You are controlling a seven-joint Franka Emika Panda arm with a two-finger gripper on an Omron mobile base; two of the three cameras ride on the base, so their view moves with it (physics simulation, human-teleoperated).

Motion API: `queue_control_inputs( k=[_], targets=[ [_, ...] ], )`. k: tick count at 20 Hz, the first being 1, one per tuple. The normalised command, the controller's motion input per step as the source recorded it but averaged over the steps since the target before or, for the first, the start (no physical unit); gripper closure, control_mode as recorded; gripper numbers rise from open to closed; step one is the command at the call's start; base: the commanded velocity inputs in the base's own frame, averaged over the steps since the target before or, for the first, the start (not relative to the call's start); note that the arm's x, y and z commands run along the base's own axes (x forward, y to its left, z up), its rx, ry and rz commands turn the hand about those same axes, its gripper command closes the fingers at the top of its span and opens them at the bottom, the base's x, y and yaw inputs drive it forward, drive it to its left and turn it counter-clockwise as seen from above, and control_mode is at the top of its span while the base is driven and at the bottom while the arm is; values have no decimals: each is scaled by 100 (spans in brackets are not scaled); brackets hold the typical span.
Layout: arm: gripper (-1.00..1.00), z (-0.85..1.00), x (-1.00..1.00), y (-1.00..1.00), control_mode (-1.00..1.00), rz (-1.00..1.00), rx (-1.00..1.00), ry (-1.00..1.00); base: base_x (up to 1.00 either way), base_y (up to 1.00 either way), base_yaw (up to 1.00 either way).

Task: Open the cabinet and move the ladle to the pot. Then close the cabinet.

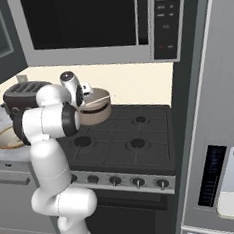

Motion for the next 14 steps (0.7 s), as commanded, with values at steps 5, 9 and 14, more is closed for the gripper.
queue_control_inputs(
  k=[5,9,14],
  targets=[
    [100,0,0,1,-100,0,0,-8,0,0,0],
    [100,0,0,0,-100,0,0,-8,0,0,0],
    [100,0,0,1,-100,0,0,-5,0,0,0]
  ],
)
